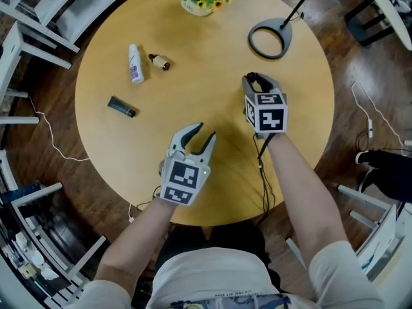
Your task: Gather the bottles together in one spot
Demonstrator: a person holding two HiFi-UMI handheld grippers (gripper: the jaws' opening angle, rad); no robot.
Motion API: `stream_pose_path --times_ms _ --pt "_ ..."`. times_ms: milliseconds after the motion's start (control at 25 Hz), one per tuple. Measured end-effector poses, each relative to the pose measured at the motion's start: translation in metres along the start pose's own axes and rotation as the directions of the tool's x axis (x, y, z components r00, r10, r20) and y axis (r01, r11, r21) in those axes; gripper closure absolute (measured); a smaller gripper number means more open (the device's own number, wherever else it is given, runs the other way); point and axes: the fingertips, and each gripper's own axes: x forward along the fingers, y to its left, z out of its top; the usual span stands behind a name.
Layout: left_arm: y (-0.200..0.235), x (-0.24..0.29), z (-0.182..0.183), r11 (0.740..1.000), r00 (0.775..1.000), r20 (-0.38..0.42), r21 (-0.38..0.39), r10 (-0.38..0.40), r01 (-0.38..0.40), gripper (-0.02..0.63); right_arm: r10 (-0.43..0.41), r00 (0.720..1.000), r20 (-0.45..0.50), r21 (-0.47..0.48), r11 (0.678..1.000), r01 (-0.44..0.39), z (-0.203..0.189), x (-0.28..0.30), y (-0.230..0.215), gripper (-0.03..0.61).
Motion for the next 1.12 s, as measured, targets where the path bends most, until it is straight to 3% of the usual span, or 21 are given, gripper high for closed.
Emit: stream_pose_path --times_ms 480,600,1120 --pt "-0.003 -0.004 -0.006 1.0 1.0 0.009 -0.021 0.001 -0.001 0.463 -0.008 1.0 0.028 0.036 0.999 0.007 -0.003 -0.003 0.0 0.423" --pt "-0.001 -0.003 -0.006 1.0 1.0 0.011 -0.021 0.004 -0.004 0.463 -0.004 1.0 0.03 0.052 0.999 0.002 -0.005 -0.003 -0.002 0.388" --pt "0.002 -0.003 0.0 1.0 1.0 0.022 -0.024 0.012 -0.012 0.463 -0.004 0.999 0.043 0.023 1.0 0.003 -0.006 -0.024 0.0 0.383"
